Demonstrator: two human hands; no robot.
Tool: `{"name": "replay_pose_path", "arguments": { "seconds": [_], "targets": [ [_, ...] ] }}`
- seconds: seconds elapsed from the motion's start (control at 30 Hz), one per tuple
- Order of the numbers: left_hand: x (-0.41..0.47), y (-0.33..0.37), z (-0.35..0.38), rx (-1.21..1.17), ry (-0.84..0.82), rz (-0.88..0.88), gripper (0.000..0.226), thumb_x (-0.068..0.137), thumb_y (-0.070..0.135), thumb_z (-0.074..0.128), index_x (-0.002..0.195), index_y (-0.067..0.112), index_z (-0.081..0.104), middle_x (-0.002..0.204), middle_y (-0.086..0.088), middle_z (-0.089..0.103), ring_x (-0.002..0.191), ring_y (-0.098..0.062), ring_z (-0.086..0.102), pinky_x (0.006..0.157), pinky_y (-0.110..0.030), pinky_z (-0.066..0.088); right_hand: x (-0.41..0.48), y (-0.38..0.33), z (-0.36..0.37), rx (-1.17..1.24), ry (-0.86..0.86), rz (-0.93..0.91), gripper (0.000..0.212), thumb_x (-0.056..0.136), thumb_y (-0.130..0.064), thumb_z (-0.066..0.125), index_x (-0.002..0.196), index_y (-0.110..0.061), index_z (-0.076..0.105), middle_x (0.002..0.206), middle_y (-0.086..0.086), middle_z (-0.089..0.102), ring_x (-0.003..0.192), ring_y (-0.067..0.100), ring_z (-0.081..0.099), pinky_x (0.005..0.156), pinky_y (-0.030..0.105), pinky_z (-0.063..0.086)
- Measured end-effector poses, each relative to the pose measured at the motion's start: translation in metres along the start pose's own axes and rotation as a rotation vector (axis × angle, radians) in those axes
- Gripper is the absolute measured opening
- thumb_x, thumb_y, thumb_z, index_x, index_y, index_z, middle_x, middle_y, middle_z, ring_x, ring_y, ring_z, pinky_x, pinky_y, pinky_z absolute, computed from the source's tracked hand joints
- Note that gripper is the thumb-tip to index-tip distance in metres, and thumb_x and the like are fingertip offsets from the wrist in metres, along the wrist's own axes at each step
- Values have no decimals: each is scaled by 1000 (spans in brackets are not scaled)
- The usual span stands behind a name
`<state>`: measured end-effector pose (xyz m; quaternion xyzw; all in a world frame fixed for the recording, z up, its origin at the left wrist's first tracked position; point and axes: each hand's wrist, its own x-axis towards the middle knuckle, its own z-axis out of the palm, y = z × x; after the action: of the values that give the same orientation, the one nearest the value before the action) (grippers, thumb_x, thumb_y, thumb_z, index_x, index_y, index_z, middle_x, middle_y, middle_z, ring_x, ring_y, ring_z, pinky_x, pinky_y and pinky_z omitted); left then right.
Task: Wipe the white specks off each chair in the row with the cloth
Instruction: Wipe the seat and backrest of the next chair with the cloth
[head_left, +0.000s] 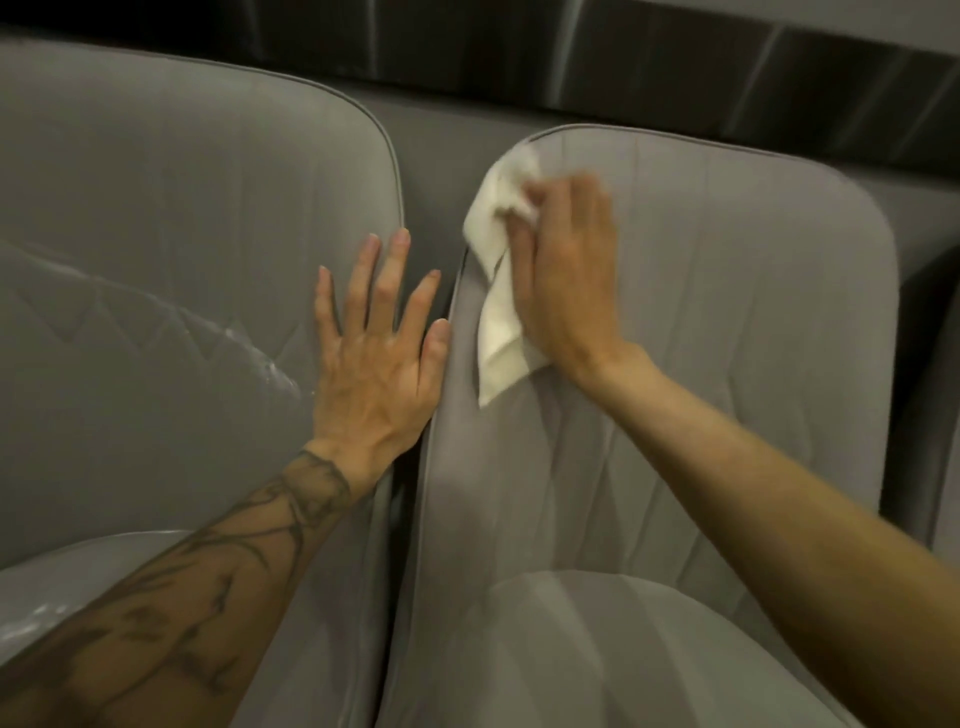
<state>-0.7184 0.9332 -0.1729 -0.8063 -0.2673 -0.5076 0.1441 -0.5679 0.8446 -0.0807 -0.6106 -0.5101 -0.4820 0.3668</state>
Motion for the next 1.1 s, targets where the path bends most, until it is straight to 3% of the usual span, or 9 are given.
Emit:
{"name": "replay_pose_path", "arguments": {
  "seconds": [0.13,0.27,0.37,0.5,0.57,0.77,0.93,1.03,1.1],
  "targets": [
    [0,1,0,-47,15,-18,54,109,37,31,157,15,39,171,-9,21,160,-28,14,125,-63,13,-16,5,-16,-23,-136,-213,25,100,-25,53,111,-4,61,107,17,57,92,34,52,79,44,43],
    [-11,-3,-3,-105,-18,-17,59,108,37,32,162,14,29,172,-7,18,160,-26,12,126,-62,12,63,16,-2,-142,-9,-24,31,99,-34,48,110,-9,61,111,13,57,94,28,53,79,39,44],
    [-33,-7,-8,-99,-47,7,62,107,34,33,163,11,25,173,-8,16,160,-26,11,127,-58,12,43,2,4,-77,48,83,28,99,-31,50,110,-8,61,110,13,57,94,28,53,80,41,45],
    [-54,-9,-9,-85,-67,11,63,105,29,33,164,7,22,173,-10,16,160,-28,11,127,-59,17,-47,-29,-15,63,-176,-192,22,99,-22,56,107,-4,64,102,17,58,88,34,51,78,45,43],
    [-55,-8,-9,-94,-66,4,65,103,26,35,164,7,22,172,-10,17,160,-28,12,127,-58,17,-33,-20,-19,30,-215,-307,24,100,-25,56,105,-3,64,101,17,58,87,34,51,76,45,43],
    [-54,-8,-9,-100,-60,1,66,101,23,37,163,7,23,172,-9,17,160,-27,13,126,-58,18,35,-8,0,-57,-11,-7,26,98,-29,52,111,-8,61,111,12,57,94,25,52,79,34,42],
    [-55,-9,-7,-126,-51,-2,67,99,20,40,163,7,24,172,-9,19,160,-27,14,126,-59,19,-78,-32,-19,93,-211,-157,21,99,-21,57,109,-3,63,104,16,57,88,32,51,78,46,43],
    [-55,-9,-8,-113,-52,-2,67,100,20,40,163,7,22,172,-9,18,160,-27,13,126,-59,18,-53,-18,-20,28,-195,-233,29,103,-27,50,108,-3,64,100,18,58,85,36,53,76,47,43],
    [-55,-9,-8,-100,-55,1,68,100,21,40,164,7,22,172,-9,17,160,-27,12,126,-58,18,-10,-9,-13,-33,-108,-172,28,101,-29,50,109,-5,62,104,18,57,90,33,53,77,42,43]
  ]
}}
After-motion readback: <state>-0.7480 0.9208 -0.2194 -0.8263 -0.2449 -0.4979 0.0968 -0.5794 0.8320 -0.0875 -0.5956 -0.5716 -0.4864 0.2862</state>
